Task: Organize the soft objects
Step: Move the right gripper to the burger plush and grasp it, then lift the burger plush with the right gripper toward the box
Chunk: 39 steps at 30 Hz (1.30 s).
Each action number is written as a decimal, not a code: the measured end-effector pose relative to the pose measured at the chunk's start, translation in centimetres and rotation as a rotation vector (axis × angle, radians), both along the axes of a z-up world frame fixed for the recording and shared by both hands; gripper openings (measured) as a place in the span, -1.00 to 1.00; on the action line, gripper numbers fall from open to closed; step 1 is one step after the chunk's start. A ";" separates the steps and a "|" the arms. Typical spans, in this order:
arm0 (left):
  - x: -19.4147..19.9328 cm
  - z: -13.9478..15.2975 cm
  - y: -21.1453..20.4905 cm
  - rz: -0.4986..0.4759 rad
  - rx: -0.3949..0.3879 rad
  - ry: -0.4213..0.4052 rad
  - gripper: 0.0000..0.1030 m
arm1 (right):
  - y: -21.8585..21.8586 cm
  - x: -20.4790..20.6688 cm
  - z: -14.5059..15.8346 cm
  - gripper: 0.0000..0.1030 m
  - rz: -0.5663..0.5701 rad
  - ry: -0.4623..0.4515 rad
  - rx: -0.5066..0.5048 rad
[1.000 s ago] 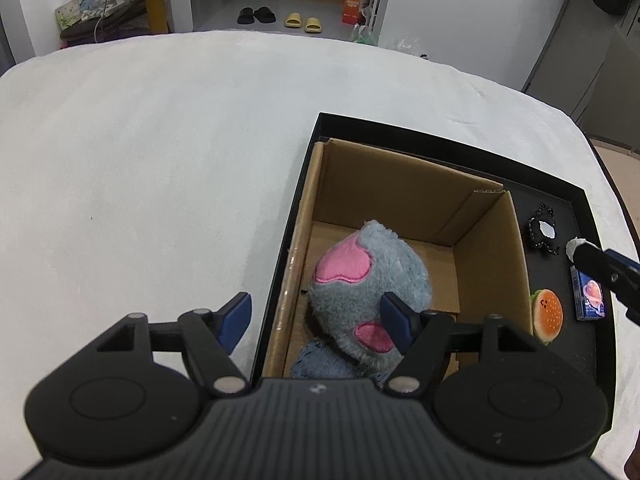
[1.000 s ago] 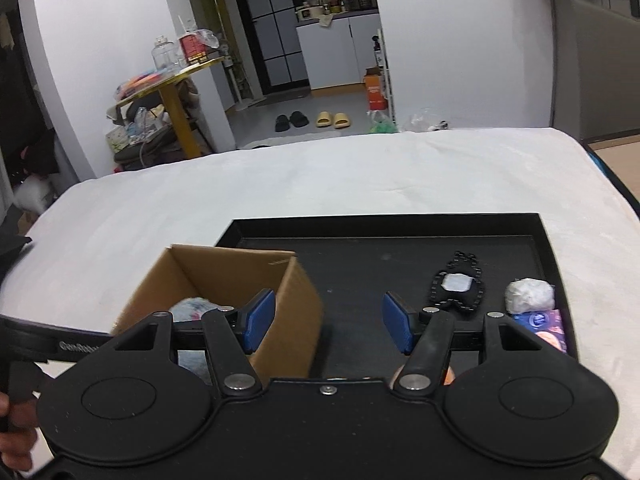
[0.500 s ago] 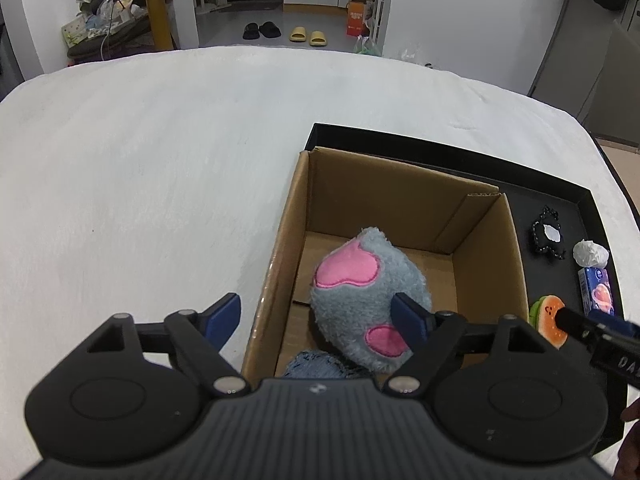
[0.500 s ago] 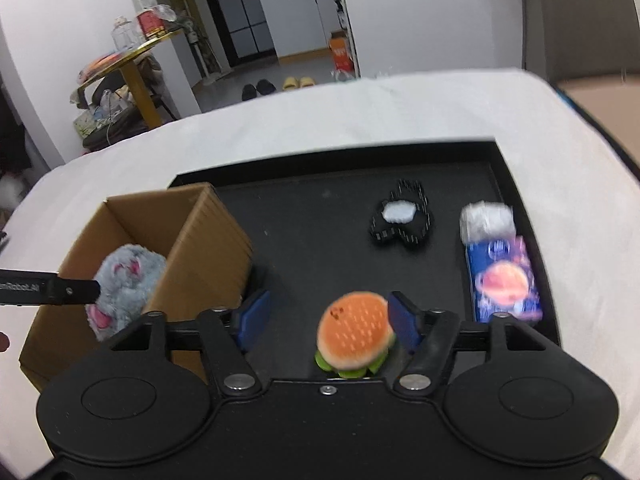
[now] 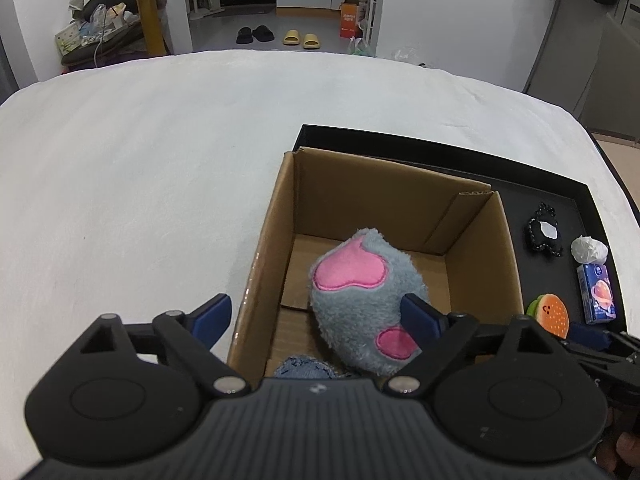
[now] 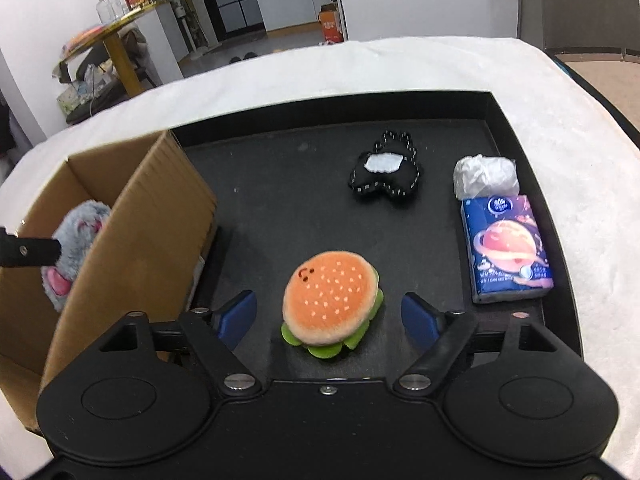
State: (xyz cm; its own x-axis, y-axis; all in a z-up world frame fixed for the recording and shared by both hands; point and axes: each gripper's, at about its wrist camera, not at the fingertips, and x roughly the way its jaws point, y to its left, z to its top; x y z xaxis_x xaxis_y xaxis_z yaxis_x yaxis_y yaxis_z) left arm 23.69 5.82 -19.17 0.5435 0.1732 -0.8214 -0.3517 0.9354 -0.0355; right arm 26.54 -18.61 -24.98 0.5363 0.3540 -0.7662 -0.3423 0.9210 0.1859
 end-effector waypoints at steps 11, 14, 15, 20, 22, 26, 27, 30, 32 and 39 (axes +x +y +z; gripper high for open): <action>-0.3 0.0 0.7 0.016 0.002 -0.001 0.77 | -0.3 -0.3 0.4 -0.23 -0.008 0.020 -0.002; -0.4 0.1 1.2 0.021 0.023 0.004 0.77 | -0.3 -0.3 1.0 -0.23 -0.011 0.005 0.004; -0.5 0.1 1.4 0.027 0.026 0.005 0.77 | -0.3 -0.3 1.2 -0.23 -0.012 -0.001 0.007; -0.9 0.3 2.2 0.048 0.030 0.013 0.77 | 0.1 -0.2 2.6 -0.23 -0.010 -0.030 0.018; -0.9 0.4 2.2 0.047 0.029 0.011 0.77 | 0.3 -0.1 3.2 -0.23 -0.010 -0.034 0.026; -1.4 0.8 2.7 0.041 0.027 -0.002 0.76 | 1.2 -0.2 5.0 -0.23 0.012 -0.063 0.042; -1.5 0.8 2.8 0.040 0.024 -0.007 0.75 | 1.5 -0.3 5.5 -0.23 0.017 -0.073 0.045; -1.9 1.2 3.1 0.034 0.014 -0.029 0.71 | 2.3 -0.3 6.7 -0.23 0.031 -0.102 0.055; -2.0 1.2 3.2 0.025 0.008 -0.036 0.70 | 2.8 -0.3 7.3 -0.23 0.038 -0.122 0.054; -2.7 0.8 3.9 0.015 -0.042 -0.040 0.35 | 4.4 -0.7 8.5 -0.23 0.064 -0.164 0.053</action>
State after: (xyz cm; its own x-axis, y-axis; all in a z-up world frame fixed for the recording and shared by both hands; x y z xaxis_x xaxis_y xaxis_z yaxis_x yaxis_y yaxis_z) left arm 21.01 9.73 -18.40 0.5734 0.1472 -0.8059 -0.3631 0.9275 -0.0889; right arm 25.89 -14.18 -16.50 0.6276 0.4287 -0.6499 -0.4294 0.8869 0.1704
